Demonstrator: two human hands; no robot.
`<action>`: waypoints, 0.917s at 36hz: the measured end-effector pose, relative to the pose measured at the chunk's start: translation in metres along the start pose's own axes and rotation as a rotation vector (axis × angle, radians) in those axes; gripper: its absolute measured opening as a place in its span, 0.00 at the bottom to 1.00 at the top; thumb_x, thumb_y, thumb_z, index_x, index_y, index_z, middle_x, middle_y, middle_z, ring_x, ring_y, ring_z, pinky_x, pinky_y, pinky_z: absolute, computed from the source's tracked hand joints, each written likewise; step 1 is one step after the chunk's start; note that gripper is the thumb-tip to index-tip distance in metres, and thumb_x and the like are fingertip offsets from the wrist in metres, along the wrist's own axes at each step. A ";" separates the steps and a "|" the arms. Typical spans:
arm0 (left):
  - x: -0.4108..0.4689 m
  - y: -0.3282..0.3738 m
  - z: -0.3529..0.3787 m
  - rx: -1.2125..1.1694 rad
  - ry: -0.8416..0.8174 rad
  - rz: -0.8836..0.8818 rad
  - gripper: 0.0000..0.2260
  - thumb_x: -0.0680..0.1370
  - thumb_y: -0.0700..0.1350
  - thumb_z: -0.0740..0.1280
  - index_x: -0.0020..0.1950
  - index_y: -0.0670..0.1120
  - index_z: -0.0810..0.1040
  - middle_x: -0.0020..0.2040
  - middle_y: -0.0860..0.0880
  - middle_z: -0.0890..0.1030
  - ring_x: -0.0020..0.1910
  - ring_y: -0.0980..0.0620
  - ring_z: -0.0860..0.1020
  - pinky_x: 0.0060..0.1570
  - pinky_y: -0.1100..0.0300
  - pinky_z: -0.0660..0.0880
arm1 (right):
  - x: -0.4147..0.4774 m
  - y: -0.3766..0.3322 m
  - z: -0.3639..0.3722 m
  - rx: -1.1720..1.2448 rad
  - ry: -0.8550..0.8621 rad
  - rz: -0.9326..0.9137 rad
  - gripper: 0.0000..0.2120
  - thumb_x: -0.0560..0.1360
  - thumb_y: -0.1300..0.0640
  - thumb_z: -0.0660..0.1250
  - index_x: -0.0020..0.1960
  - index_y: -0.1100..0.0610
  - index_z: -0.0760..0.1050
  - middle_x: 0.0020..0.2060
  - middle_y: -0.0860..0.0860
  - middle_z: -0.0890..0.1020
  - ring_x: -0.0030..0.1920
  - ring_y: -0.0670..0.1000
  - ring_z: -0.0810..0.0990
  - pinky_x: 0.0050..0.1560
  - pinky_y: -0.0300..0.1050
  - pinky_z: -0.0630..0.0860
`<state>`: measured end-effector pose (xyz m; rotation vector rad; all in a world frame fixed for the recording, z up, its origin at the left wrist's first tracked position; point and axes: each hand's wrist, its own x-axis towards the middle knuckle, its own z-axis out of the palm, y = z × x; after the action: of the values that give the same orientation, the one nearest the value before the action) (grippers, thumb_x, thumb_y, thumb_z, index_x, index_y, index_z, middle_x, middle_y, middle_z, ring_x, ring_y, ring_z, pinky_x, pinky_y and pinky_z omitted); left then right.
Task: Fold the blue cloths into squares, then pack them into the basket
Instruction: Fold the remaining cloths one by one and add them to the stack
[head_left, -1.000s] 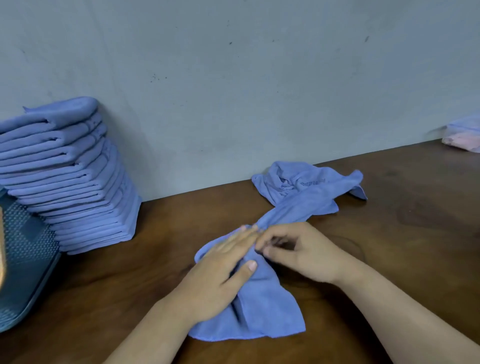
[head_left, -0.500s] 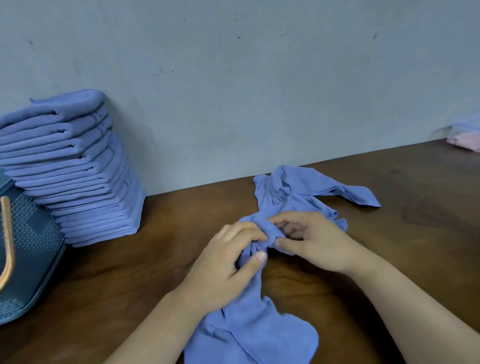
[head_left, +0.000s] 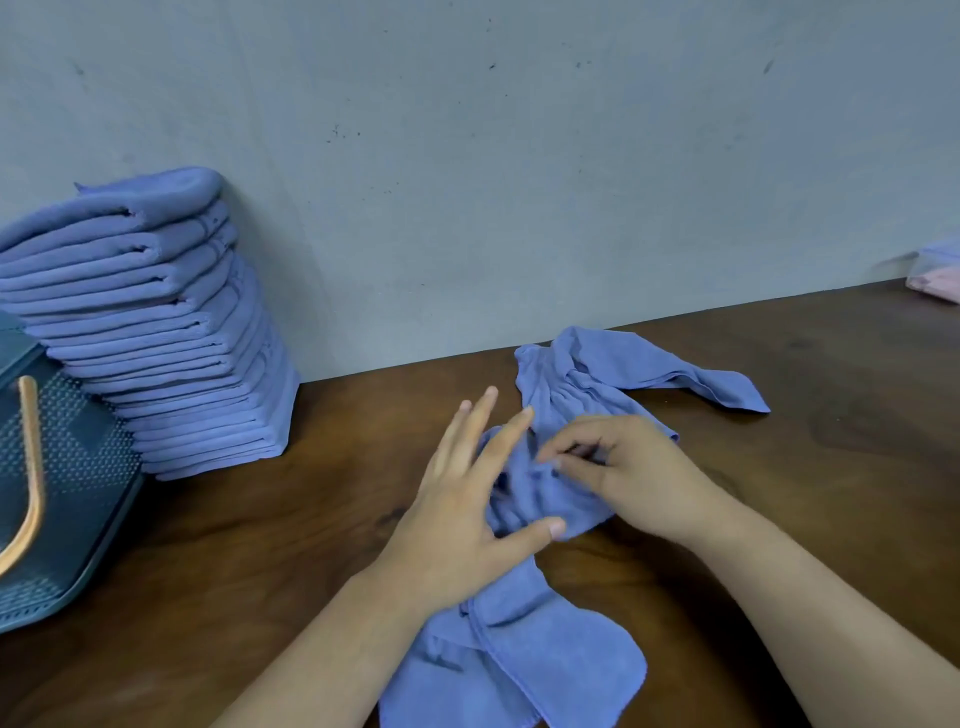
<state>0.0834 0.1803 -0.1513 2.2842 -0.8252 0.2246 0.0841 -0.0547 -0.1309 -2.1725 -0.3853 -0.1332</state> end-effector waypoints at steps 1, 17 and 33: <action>0.000 0.000 0.000 0.009 -0.015 0.009 0.42 0.76 0.67 0.73 0.84 0.68 0.51 0.84 0.66 0.41 0.84 0.60 0.38 0.81 0.48 0.56 | -0.003 -0.008 0.003 0.117 -0.066 0.006 0.11 0.82 0.62 0.71 0.53 0.47 0.87 0.47 0.45 0.87 0.49 0.48 0.85 0.53 0.42 0.79; 0.005 -0.017 0.001 0.431 0.055 -0.388 0.17 0.83 0.68 0.57 0.63 0.62 0.77 0.54 0.59 0.72 0.57 0.57 0.70 0.46 0.58 0.75 | 0.019 0.075 -0.014 -0.706 0.110 0.427 0.27 0.86 0.40 0.47 0.83 0.42 0.60 0.83 0.44 0.61 0.82 0.49 0.56 0.80 0.65 0.51; 0.018 -0.002 -0.057 0.550 -0.204 -0.581 0.26 0.85 0.64 0.46 0.58 0.52 0.79 0.54 0.46 0.81 0.47 0.44 0.74 0.46 0.51 0.70 | 0.014 0.025 0.030 -0.285 0.045 -0.069 0.13 0.85 0.49 0.64 0.68 0.41 0.79 0.55 0.37 0.83 0.56 0.42 0.76 0.62 0.42 0.73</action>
<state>0.1026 0.2104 -0.1033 2.9906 -0.1620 -0.0609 0.1036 -0.0407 -0.1648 -2.4319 -0.4373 -0.2906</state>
